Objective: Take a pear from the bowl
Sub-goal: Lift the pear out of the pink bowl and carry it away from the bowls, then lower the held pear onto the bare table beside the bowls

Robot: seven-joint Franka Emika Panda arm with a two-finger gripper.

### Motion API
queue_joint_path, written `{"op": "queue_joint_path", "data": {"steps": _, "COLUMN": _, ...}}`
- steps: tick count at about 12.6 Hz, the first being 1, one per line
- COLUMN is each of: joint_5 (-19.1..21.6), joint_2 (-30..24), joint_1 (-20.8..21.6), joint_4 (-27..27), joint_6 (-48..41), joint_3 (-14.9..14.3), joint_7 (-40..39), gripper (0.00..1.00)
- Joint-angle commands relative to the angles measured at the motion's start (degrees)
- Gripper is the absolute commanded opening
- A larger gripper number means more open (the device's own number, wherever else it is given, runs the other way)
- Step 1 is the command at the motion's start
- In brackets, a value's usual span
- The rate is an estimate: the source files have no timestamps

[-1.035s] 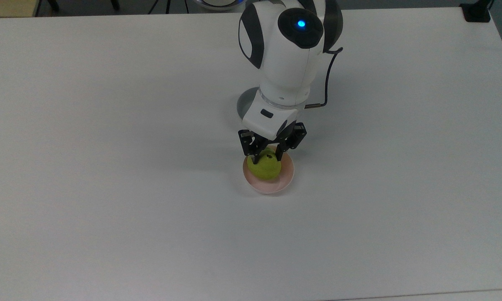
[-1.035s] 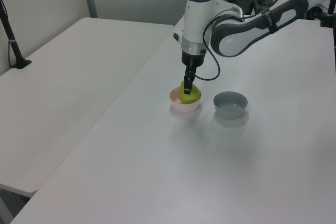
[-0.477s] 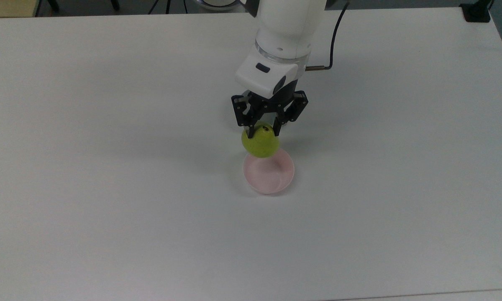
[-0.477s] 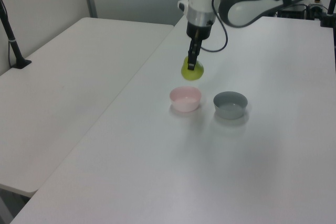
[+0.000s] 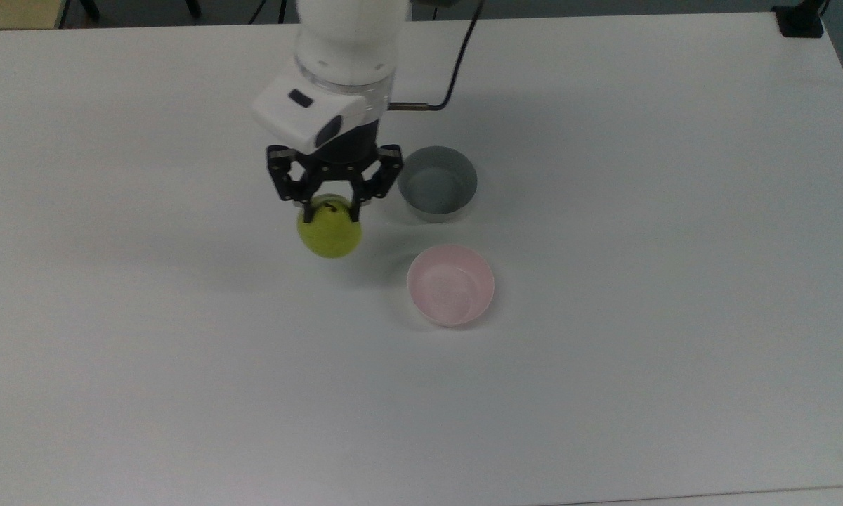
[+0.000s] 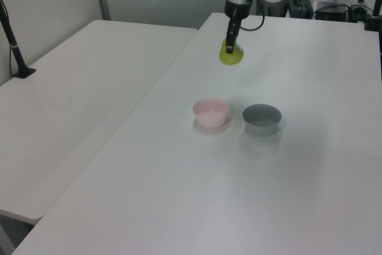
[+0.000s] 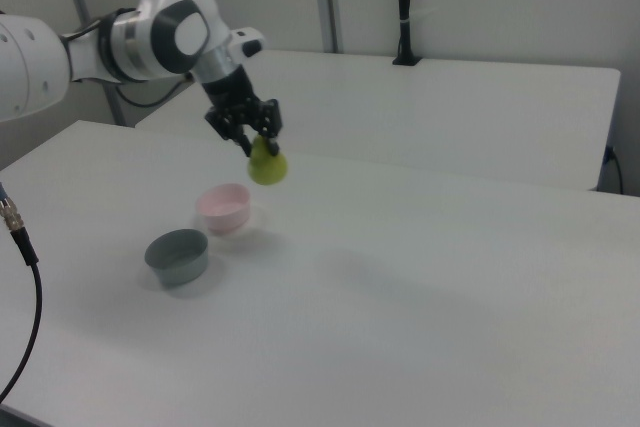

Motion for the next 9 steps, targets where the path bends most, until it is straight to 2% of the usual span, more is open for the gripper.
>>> {"op": "queue_joint_path", "data": {"steps": 1, "joint_5": 3.2, "joint_2": 0.2, "joint_1": -5.0, "joint_4": -0.4, "joint_6": 5.1, "joint_3": -0.7, "joint_7": -6.5, "gripper": 0.29}}
{"op": "queue_joint_path", "data": {"steps": 5, "joint_5": 2.6, "joint_2": 5.0, "joint_1": -7.8, "joint_4": -0.8, "joint_6": 11.1, "joint_3": -0.9, "joint_7": -6.8, "gripper": 0.29}}
{"op": "queue_joint_path", "data": {"steps": 9, "joint_5": 2.2, "joint_2": 7.8, "joint_1": -8.3, "joint_4": -1.0, "joint_6": 13.3, "joint_3": -0.9, "joint_7": -6.8, "gripper": 0.29}}
